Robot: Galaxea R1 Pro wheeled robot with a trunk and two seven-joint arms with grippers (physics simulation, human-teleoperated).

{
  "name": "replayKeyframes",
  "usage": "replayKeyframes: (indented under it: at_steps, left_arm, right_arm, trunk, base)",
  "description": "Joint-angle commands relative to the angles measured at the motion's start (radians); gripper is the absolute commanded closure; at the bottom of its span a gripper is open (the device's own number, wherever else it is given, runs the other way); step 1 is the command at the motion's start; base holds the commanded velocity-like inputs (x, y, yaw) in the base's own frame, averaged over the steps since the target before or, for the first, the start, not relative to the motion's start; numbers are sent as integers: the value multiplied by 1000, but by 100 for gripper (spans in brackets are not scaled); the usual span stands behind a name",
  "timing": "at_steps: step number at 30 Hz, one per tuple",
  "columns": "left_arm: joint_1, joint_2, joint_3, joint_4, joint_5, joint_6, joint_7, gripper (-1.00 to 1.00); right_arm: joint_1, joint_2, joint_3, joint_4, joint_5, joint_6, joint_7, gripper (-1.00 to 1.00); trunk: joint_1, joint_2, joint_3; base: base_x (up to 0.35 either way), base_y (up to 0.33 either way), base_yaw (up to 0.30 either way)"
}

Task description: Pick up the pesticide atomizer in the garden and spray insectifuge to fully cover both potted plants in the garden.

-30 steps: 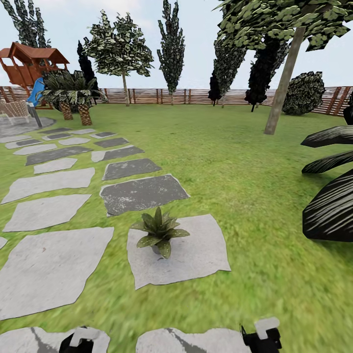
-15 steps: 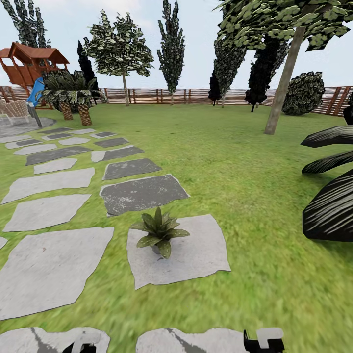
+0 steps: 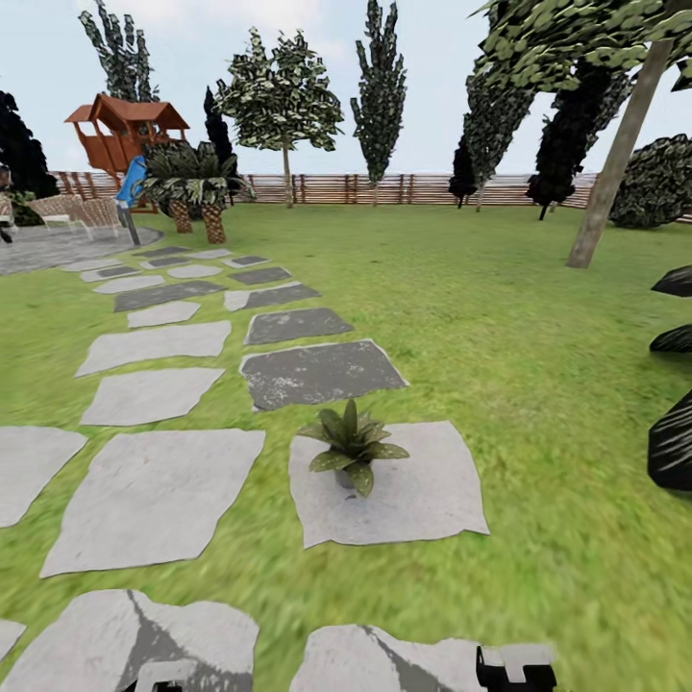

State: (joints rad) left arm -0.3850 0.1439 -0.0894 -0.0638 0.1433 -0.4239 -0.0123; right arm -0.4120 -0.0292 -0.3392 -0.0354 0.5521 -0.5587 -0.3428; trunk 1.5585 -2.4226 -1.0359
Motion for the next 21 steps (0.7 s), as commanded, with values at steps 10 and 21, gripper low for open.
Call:
replayKeyframes:
  at_steps: [10,21]
  left_arm:
    - [1,5,-10,1,91,-3,-3,100]
    - [2,-3,-13,1,79,-1,-4,100]
  right_arm:
    - [-1,20,-6,2,11,-2,-5,-100]
    - [-1,21,-6,3,11,-3,-5,-100]
  trunk:
    - [-1,0,-4]
    - [-1,0,-5]
  base:
    - [-226,236,276]
    - [-38,130,276]
